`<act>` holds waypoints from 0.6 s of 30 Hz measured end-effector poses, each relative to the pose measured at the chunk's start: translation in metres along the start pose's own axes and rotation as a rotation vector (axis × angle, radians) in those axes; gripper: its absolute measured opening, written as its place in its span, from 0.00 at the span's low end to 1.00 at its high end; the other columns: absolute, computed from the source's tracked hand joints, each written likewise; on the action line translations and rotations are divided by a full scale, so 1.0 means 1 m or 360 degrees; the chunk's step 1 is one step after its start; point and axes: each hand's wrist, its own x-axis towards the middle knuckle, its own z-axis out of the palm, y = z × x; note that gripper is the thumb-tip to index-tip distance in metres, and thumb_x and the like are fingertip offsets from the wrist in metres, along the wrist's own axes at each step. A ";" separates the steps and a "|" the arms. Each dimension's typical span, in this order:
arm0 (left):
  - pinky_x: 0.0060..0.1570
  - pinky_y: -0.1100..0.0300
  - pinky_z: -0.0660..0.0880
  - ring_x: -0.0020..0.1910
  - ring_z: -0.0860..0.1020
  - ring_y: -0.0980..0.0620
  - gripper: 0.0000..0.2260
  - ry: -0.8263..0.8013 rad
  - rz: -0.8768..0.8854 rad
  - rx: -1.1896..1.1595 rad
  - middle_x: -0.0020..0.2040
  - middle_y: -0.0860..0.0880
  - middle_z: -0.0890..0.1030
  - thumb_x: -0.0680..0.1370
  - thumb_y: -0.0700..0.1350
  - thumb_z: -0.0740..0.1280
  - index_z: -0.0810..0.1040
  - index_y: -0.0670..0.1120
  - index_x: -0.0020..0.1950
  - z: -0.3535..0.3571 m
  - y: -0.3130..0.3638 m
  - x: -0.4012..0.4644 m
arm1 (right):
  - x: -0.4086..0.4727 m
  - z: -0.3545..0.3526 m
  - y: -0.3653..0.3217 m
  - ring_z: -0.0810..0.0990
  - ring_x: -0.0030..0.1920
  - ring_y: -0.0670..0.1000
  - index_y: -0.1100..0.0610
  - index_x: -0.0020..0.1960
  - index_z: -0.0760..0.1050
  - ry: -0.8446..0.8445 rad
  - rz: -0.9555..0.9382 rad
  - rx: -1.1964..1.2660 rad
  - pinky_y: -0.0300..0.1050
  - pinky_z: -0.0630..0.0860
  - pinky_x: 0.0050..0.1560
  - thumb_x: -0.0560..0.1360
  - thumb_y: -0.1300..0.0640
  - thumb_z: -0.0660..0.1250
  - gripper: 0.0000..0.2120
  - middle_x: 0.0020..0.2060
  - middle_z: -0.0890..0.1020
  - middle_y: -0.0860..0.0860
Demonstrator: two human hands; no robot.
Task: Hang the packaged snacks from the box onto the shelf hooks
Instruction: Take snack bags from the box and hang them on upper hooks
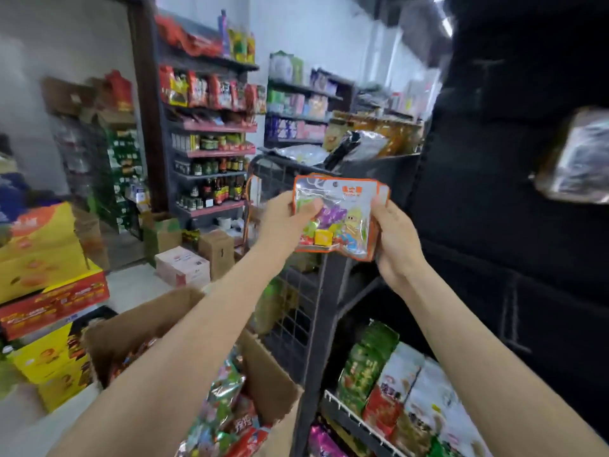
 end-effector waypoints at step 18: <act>0.48 0.50 0.79 0.47 0.80 0.54 0.04 -0.0097 0.0489 -0.0201 0.48 0.51 0.81 0.77 0.46 0.66 0.76 0.47 0.51 0.240 0.136 -0.046 | -0.113 -0.223 -0.186 0.68 0.25 0.40 0.54 0.54 0.79 0.1295 -0.1048 -0.1220 0.29 0.69 0.33 0.80 0.64 0.55 0.15 0.38 0.79 0.41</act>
